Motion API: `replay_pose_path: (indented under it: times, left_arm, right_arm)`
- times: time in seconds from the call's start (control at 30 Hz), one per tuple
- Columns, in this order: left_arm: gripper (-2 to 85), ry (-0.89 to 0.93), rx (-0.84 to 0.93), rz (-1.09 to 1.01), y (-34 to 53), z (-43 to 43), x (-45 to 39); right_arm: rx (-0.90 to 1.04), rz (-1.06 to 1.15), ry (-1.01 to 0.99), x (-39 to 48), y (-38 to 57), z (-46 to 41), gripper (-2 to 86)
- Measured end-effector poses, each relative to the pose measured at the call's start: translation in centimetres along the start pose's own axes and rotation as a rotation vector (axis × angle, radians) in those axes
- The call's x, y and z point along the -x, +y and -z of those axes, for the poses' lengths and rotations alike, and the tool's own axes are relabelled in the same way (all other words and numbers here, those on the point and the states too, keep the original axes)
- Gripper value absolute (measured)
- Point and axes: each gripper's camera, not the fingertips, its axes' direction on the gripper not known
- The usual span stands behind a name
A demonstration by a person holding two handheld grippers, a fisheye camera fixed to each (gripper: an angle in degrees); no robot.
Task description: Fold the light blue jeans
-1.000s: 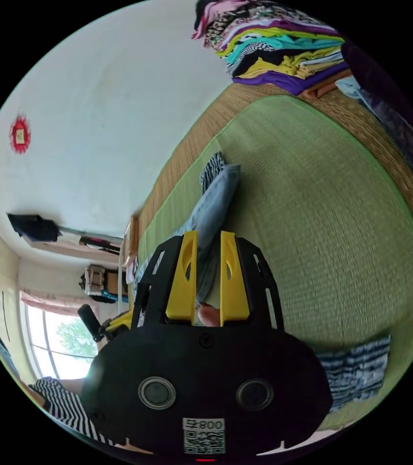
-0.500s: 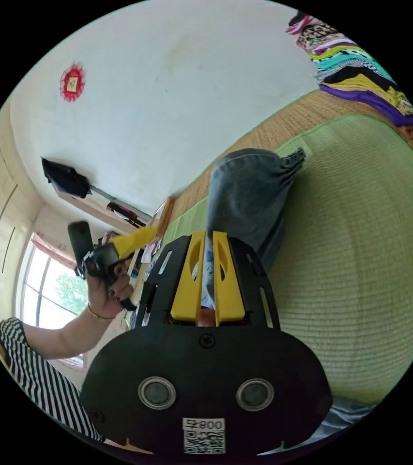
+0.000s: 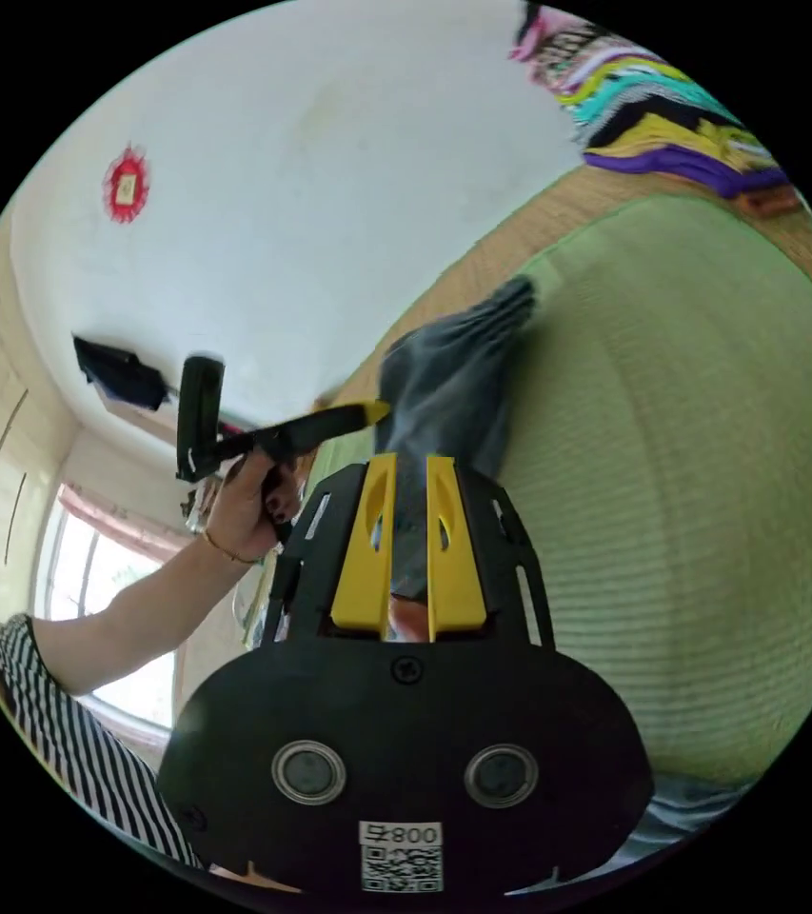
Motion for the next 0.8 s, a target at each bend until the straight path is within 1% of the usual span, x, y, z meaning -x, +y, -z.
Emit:
replay_pose_path:
  times: [0.1,0.17,0.4,0.57,0.7,0.8]
  left_arm:
    - [1.1,0.04,-0.018,0.048,0.3,0.1,0.7]
    - [1.0,0.045,-0.019,0.059,0.3,0.1,0.9]
    - [0.9,0.081,-0.026,0.078,0.5,-0.5,1.2]
    - [0.9,0.116,-0.048,0.09,1.0,-0.4,1.8]
    - [0.9,0.157,-0.096,0.072,1.4,0.4,1.9]
    - [1.0,0.218,-0.143,0.029,1.4,1.1,1.4]
  right_arm:
    - [0.001,-0.1,-0.004,-3.8,-0.7,0.3,7.5]
    - [0.052,-0.13,0.029,-5.0,-1.7,-0.9,8.2]
    - [0.14,-0.068,0.091,-3.9,-3.9,-4.2,7.4]
    - [0.207,-0.019,0.172,-2.5,-4.1,-5.2,3.0]
    - [0.159,0.026,0.157,-1.3,-3.5,-2.1,1.4]
    - [0.03,0.097,0.119,1.0,-2.3,4.0,1.0]
